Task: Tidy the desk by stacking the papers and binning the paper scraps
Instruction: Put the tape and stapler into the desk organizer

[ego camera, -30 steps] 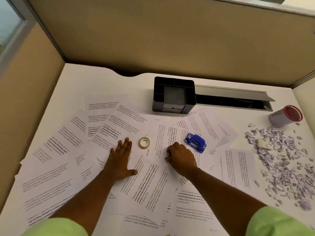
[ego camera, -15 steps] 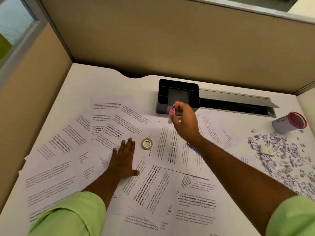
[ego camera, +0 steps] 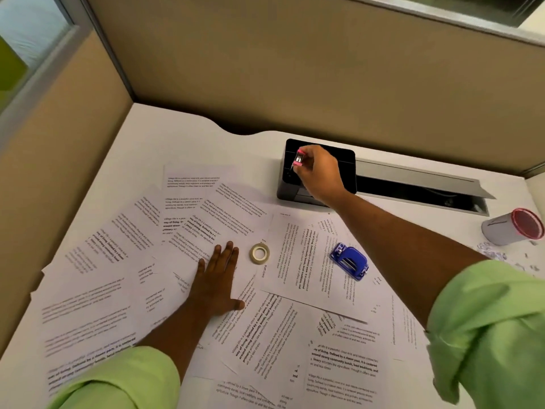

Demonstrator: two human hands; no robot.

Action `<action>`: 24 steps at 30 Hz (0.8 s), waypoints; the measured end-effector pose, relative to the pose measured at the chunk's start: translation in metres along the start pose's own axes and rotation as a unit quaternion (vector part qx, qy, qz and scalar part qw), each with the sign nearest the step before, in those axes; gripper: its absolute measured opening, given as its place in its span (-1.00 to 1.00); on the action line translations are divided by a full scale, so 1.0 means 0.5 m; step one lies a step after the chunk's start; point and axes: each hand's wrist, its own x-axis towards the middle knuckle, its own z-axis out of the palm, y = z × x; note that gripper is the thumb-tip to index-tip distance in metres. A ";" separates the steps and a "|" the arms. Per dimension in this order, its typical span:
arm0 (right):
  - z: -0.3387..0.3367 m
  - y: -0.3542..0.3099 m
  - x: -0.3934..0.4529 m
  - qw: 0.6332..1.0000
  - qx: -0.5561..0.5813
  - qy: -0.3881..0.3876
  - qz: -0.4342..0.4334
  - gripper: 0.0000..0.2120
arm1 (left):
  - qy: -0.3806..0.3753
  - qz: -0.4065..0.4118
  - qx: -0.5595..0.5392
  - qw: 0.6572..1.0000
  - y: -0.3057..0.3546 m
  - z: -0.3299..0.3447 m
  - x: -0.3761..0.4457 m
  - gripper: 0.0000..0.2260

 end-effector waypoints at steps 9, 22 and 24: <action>0.033 0.044 0.007 0.975 -0.212 -0.063 -0.037 -0.54 | 0.004 -0.001 0.001 1.000 -0.004 0.001 0.000 0.21; 0.033 0.044 0.005 0.964 -0.246 -0.100 0.009 -0.55 | -0.005 -0.004 0.005 1.000 -0.001 -0.001 0.000 0.20; 0.036 0.043 -0.003 0.960 -0.261 -0.103 0.012 -0.51 | -0.005 -0.002 0.002 1.000 0.000 -0.001 0.001 0.20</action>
